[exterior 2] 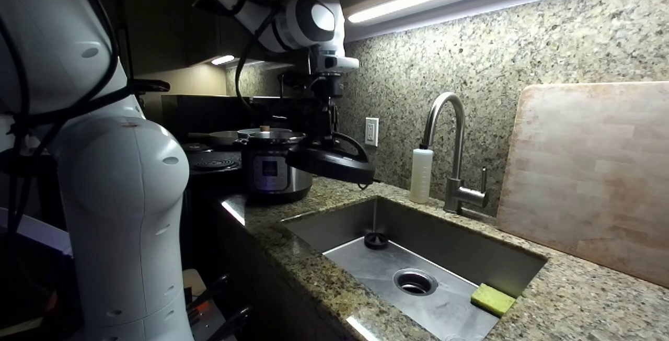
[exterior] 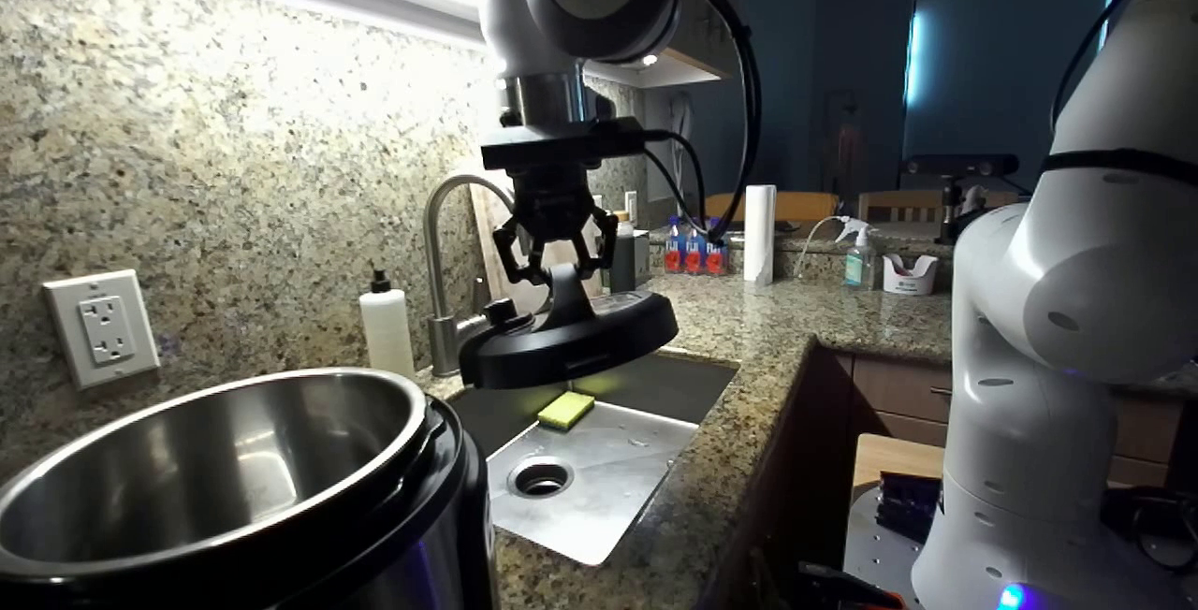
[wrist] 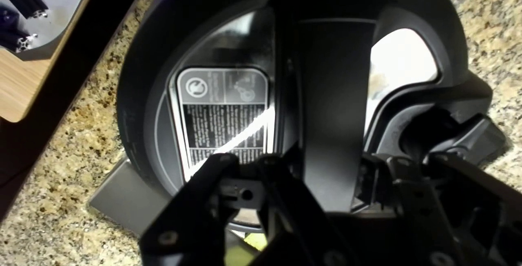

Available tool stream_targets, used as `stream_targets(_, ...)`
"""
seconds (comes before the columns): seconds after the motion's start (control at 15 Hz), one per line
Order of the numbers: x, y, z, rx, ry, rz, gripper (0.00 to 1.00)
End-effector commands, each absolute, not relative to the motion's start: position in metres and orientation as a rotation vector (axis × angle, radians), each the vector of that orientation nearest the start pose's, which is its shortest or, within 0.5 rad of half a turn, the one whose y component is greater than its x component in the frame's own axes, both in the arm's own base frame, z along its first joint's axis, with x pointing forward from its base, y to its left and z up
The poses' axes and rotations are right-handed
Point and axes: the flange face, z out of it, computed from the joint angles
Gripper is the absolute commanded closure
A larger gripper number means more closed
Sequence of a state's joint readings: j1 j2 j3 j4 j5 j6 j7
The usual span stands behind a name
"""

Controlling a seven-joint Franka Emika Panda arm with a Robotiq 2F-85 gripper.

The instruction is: Open the rice cooker and put the lid in the sink

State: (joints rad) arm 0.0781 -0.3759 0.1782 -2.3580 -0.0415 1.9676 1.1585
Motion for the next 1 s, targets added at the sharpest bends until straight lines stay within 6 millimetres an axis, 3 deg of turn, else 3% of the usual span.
stream_targets(0.0, 0.416, 0.106, 0.473, -2.864, 1.457, -0.092, 0.92)
stream_targets(0.93, 0.437, 0.106, 0.439, -2.905, 1.485, 0.033, 0.92)
